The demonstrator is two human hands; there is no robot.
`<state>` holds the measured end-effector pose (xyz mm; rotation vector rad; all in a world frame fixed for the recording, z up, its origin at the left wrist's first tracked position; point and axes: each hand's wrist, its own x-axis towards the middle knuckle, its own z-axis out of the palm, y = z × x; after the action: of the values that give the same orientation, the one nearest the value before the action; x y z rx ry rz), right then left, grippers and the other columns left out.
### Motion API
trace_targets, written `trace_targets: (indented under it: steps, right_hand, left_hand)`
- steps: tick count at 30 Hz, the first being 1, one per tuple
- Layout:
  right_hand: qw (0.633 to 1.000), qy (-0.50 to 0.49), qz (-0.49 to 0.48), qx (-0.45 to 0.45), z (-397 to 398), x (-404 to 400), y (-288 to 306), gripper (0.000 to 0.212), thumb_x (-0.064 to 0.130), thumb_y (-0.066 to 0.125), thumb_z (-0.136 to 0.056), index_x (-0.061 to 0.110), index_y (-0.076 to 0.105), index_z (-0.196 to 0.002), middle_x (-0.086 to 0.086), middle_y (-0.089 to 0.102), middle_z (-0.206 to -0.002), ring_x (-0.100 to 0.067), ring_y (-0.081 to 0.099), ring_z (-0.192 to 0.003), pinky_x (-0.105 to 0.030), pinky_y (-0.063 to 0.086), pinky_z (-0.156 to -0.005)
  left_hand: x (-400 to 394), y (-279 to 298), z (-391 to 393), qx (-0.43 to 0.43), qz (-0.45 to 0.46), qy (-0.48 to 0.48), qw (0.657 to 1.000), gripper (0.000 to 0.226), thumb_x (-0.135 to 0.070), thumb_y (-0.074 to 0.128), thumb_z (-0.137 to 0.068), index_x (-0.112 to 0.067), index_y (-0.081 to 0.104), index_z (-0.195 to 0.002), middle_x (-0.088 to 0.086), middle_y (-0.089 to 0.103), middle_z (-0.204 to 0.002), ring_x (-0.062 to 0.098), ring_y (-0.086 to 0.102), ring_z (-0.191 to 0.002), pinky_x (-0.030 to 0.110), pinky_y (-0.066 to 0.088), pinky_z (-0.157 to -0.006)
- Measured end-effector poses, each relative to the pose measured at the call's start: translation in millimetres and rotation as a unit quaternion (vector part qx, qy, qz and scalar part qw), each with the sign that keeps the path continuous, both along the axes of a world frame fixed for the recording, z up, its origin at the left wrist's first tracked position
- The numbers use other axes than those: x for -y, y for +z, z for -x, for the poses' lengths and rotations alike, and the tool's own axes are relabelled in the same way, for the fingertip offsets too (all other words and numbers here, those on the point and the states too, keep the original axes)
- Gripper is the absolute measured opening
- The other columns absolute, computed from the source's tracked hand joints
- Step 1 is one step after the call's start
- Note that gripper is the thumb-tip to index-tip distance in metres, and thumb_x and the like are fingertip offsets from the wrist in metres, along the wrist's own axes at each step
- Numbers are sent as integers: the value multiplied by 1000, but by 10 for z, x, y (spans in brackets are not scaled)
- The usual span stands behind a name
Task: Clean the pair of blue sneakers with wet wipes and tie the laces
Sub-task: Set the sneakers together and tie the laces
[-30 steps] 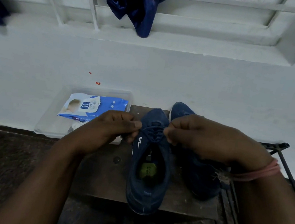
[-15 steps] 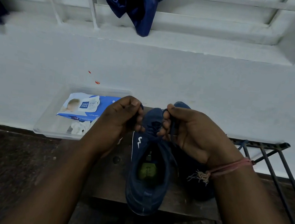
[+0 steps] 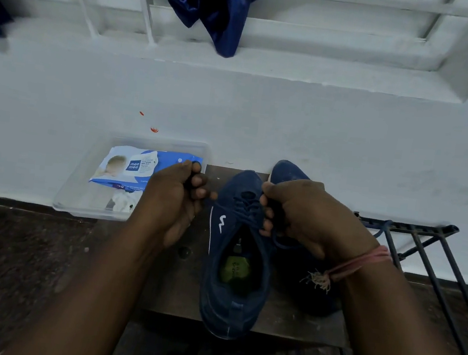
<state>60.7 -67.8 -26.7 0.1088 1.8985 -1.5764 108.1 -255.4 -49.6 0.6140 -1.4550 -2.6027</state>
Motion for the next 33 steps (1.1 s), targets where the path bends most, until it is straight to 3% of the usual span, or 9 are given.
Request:
trace_targets:
  steps: [3, 7, 10, 14, 18, 23, 26, 28, 33]
  right_hand:
    - [999, 10, 11, -34, -33, 14, 46, 33, 20, 45, -105, 7, 65, -81, -8, 59, -65, -23, 57, -62, -40, 50, -72]
    - [994, 45, 43, -92, -42, -21, 70, 29, 4, 41, -102, -2, 70, -98, -13, 68, -81, -24, 60, -75, -38, 51, -76]
    - [986, 74, 39, -143, -68, -19, 67, 29, -10, 47, -93, -1, 75, -93, -21, 74, -88, -22, 63, -76, -35, 55, -80]
    - [969, 124, -7, -212, -86, -21, 97, 20, -6, 53, -93, -1, 72, -86, -21, 72, -78, -20, 67, -68, -22, 55, -67]
    - [953, 146, -65, -259, -73, -17, 127, 21, 0, 57, -93, 14, 72, -92, -6, 76, -78, -12, 72, -73, -16, 53, -64]
    - [919, 169, -148, -323, -67, -6, 74, 14, 11, 58, -94, 25, 54, -94, -2, 74, -78, -6, 63, -63, -18, 45, -53]
    - [915, 190, -135, -329, -77, -12, 92, 12, 12, 58, -96, 25, 56, -96, 3, 75, -79, -6, 68, -72, -24, 51, -62]
    - [919, 219, -106, -309, -86, -20, 114, 14, 9, 59, -96, 22, 60, -102, 6, 77, -83, -6, 71, -81, -22, 54, -72]
    - [956, 125, -35, -261, -83, 19, 86, 3, 10, 63, -96, 10, 67, -96, -5, 76, -77, -10, 73, -73, -18, 52, -66]
  left_hand:
    - [-5, -25, -29, -14, 81, -58, 995, 30, -16, 37, -108, -8, 60, -91, 1, 51, -68, 13, 40, -57, 26, 49, -58]
    - [1, 7, -75, -49, 261, -161, 950, 22, -9, 52, -103, -10, 74, -101, 3, 73, -84, 12, 56, -68, 24, 49, -68]
    - [-40, 53, -117, -67, 294, -212, 930, 15, 1, 63, -95, -9, 74, -98, 1, 78, -87, 5, 68, -74, 17, 52, -67]
    - [-109, 92, -151, -80, 331, -269, 901, 12, 5, 67, -91, -6, 63, -94, 14, 77, -86, 14, 71, -76, 20, 52, -63]
    - [-163, 77, -137, -46, 335, -201, 919, 32, -3, 75, -87, -15, 46, -95, 16, 77, -82, 20, 71, -67, 24, 51, -57]
    - [-112, 63, -124, -25, 352, -214, 911, 39, -13, 77, -88, -18, 63, -124, 10, 78, -82, 15, 70, -69, 23, 52, -63]
    - [-110, 37, -127, -18, 343, -212, 915, 8, -16, 73, -92, -13, 77, -97, 4, 76, -75, 6, 62, -61, 16, 47, -59]
    - [-97, 10, -116, 0, 339, -185, 922, 8, -21, 74, -91, -15, 77, -86, 5, 75, -73, 9, 60, -61, 19, 47, -60]
    - [-146, 8, -115, 6, 201, -141, 969, 10, -16, 68, -95, -7, 69, -91, 14, 74, -77, 18, 64, -66, 25, 49, -65]
